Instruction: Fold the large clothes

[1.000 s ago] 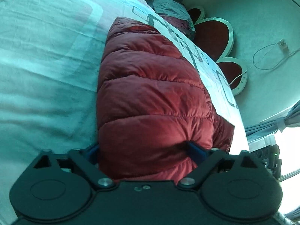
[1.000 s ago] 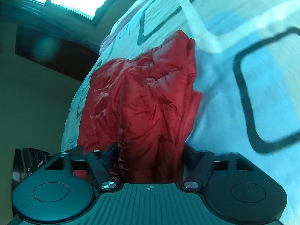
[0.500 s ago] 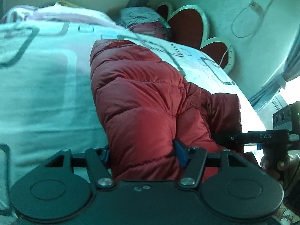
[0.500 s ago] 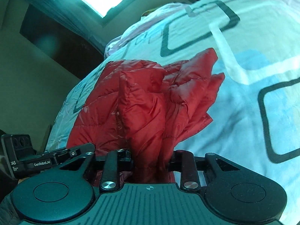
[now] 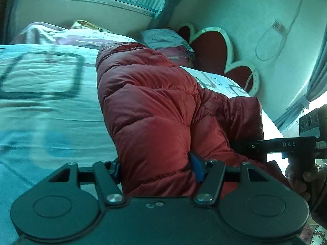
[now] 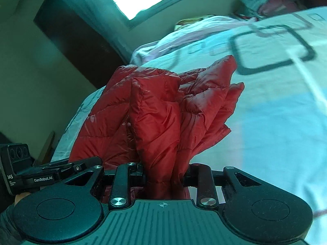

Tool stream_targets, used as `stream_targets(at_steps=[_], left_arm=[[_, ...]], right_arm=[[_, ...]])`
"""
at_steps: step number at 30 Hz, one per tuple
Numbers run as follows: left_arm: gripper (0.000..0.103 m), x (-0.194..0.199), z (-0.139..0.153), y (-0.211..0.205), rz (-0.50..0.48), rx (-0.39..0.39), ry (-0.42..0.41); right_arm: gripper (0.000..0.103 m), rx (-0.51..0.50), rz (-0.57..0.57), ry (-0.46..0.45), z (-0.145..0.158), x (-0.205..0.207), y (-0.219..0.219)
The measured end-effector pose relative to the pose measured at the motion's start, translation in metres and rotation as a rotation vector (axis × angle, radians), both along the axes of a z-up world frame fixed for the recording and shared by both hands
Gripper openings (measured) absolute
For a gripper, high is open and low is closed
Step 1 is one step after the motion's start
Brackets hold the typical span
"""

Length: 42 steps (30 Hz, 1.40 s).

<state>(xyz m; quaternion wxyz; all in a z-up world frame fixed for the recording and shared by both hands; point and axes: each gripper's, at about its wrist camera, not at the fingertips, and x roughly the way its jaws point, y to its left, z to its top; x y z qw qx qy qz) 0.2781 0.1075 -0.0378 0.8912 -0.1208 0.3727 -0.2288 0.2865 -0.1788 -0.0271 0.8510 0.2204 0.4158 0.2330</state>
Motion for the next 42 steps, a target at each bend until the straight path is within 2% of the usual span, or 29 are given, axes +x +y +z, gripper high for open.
stream_targets(at_steps=[4,7,11,14,15,17,19,21,22,23,25,27,29,31,32,34,36,38,42], left_arm=[[0.061,0.009,0.002,0.053,0.053,0.01,-0.006],[0.061,0.026,-0.003,0.091,0.088,-0.014,0.014],[0.061,0.042,-0.029,0.126,0.12,-0.068,0.083],[0.064,0.05,-0.058,0.14,0.138,-0.091,0.165],[0.066,0.05,-0.067,0.146,0.154,-0.13,0.181],[0.074,0.051,-0.079,0.153,0.181,-0.189,0.201],[0.076,0.052,-0.081,0.156,0.185,-0.205,0.198],[0.08,0.05,-0.075,0.155,0.178,-0.182,0.186],[0.085,0.049,-0.071,0.158,0.18,-0.159,0.173],[0.085,0.043,-0.066,0.167,0.179,-0.134,0.154],[0.081,0.034,-0.053,0.179,0.194,-0.109,0.114],[0.065,0.028,-0.033,0.187,0.224,-0.086,0.04],[0.06,0.038,-0.016,0.184,0.211,-0.075,-0.021],[0.056,0.055,-0.002,0.166,0.158,-0.036,-0.074],[0.056,0.067,0.002,0.153,0.126,-0.008,-0.082],[0.052,0.087,0.003,0.127,0.068,0.057,-0.084],[0.048,0.104,-0.006,0.107,0.041,0.127,-0.06],[0.047,0.107,-0.021,0.103,0.034,0.176,-0.039],[0.048,0.103,-0.037,0.108,0.031,0.155,-0.026]], right_arm=[[0.028,-0.002,0.054,-0.016,-0.009,0.026,0.056],[0.028,-0.01,0.085,-0.027,-0.017,0.053,0.098],[0.028,-0.019,0.105,-0.005,-0.037,0.084,0.135],[0.028,-0.045,0.121,0.076,-0.068,0.097,0.152],[0.029,-0.053,0.116,0.1,-0.082,0.1,0.155],[0.037,-0.003,0.08,0.132,-0.098,0.103,0.15],[0.04,0.038,0.056,0.156,-0.106,0.108,0.143],[0.046,0.034,0.05,0.156,-0.104,0.109,0.136],[0.057,0.012,0.038,0.149,-0.1,0.107,0.131],[0.068,-0.017,0.015,0.125,-0.09,0.103,0.129],[0.069,-0.053,-0.018,0.043,-0.071,0.09,0.114],[0.068,-0.076,-0.047,-0.048,-0.051,0.083,0.104],[0.039,-0.118,-0.017,-0.123,-0.033,0.086,0.112],[0.031,-0.159,0.042,-0.165,-0.024,0.098,0.131],[0.023,-0.192,0.075,-0.176,-0.022,0.104,0.143],[0.02,-0.29,0.123,-0.18,-0.022,0.115,0.162],[0.019,-0.385,0.108,-0.155,-0.036,0.126,0.168],[0.018,-0.397,0.077,-0.105,-0.057,0.125,0.162],[0.018,-0.369,0.064,-0.044,-0.084,0.125,0.153]])
